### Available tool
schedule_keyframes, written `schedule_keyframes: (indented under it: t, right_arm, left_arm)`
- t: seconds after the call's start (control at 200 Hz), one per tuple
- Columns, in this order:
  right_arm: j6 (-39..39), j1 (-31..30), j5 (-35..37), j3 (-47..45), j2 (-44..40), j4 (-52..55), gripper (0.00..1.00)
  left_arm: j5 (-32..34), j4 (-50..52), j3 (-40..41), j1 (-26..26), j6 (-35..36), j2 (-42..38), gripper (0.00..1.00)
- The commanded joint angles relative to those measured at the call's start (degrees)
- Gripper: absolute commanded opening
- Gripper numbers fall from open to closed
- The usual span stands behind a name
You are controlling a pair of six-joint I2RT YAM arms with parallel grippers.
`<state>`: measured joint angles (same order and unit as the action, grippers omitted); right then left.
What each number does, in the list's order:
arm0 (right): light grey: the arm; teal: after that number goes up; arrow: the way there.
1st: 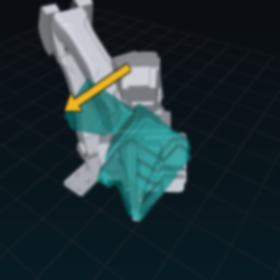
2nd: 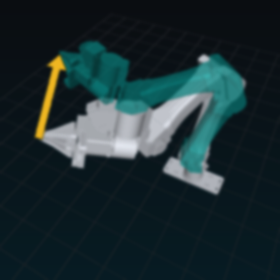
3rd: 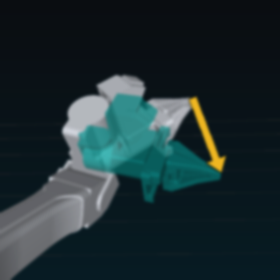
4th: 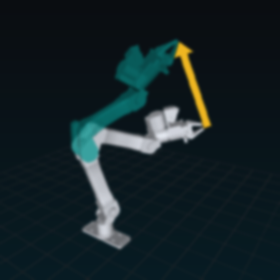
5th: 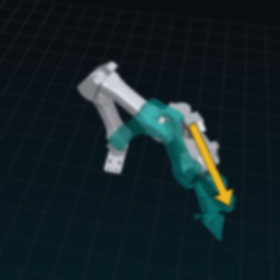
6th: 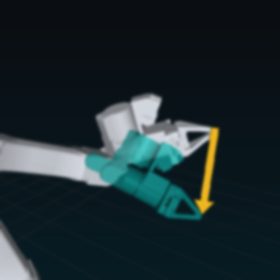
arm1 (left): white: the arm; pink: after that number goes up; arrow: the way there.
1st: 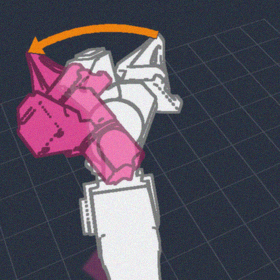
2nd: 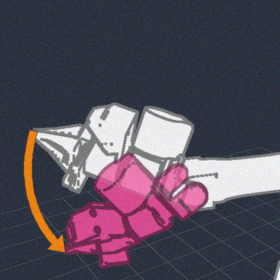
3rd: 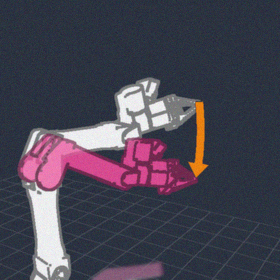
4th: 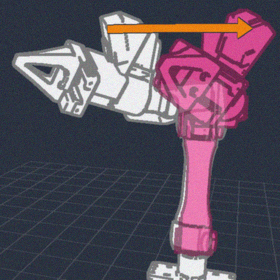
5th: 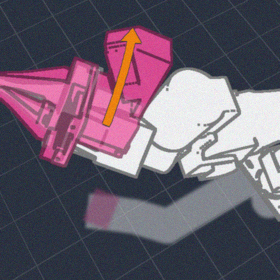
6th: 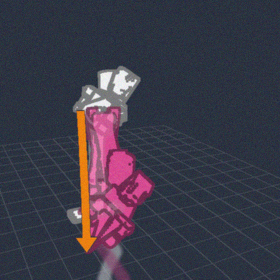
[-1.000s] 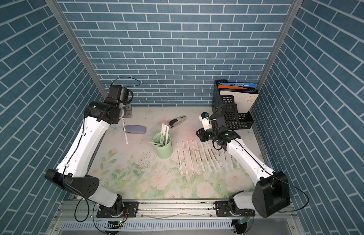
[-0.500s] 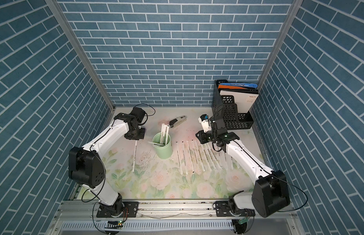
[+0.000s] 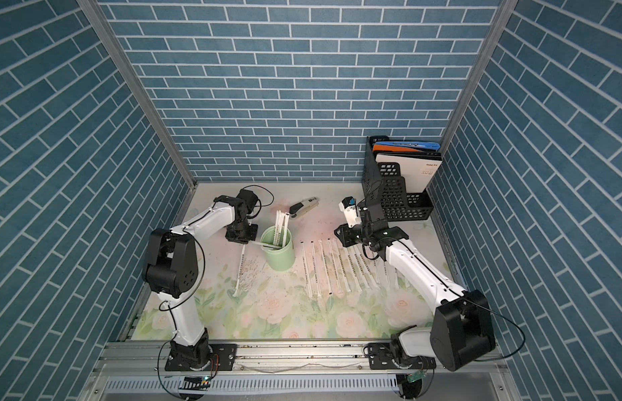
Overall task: Take the straws out of the storage container
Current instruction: Place the straw at the center of the board, then pick up the straw from the container.
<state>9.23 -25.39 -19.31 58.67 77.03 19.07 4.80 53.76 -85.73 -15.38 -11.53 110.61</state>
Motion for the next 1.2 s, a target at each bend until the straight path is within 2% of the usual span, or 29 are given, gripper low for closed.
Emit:
schedule_keyframes:
  t: [0.0, 0.085, 0.255, 0.55, 0.7, 0.78, 0.9, 1.04, 1.1, 1.195]
  right_arm:
    - [1.14, -0.28, -0.55, -0.67, -0.40, -0.83, 0.27]
    - [1.14, -0.28, -0.55, -0.66, -0.24, -0.92, 0.27]
    - [1.22, -0.23, -0.60, -0.74, -0.29, -0.96, 0.27]
    - [1.27, -0.28, -0.64, -0.80, -0.53, -0.96, 0.27]
    - [1.31, -0.28, -0.52, -1.01, -0.92, -0.90, 0.27]
    - [1.53, -0.28, -0.70, -1.36, -1.38, -1.22, 0.27]
    - [2.27, -0.27, -1.23, -2.24, -2.36, -1.58, 0.27]
    - [2.76, -0.28, -1.43, -2.71, -3.27, -1.49, 0.27]
    - [2.89, -0.26, -1.33, -2.71, -3.50, -1.40, 0.27]
    - [3.07, -0.28, -1.35, -2.78, -3.72, -1.32, 0.27]
  left_arm:
    - [0.11, -0.47, -2.30, 0.43, 0.42, 0.46, 0.05]
    - [0.54, -0.55, -2.79, 0.43, 0.23, 0.75, 0.11]
    - [1.16, -0.58, -2.95, 0.43, 0.11, 1.10, 0.17]
    - [3.02, -1.03, -2.81, 0.51, -0.98, 0.02, 0.19]
    - [3.24, -3.49, -4.42, 0.44, -3.11, -6.00, 0.20]
    - [-0.35, -8.29, -3.11, 0.13, -4.25, -12.25, 0.27]
    - [-4.83, -17.10, 1.36, -1.80, -5.66, -21.66, 0.44]
    - [-5.24, -19.12, 0.17, -7.00, -3.09, -25.92, 0.57]
    - [-5.47, -19.34, -0.05, -9.48, -2.23, -26.63, 0.59]
    - [-6.17, -19.98, 0.92, -12.74, -2.92, -26.31, 0.56]
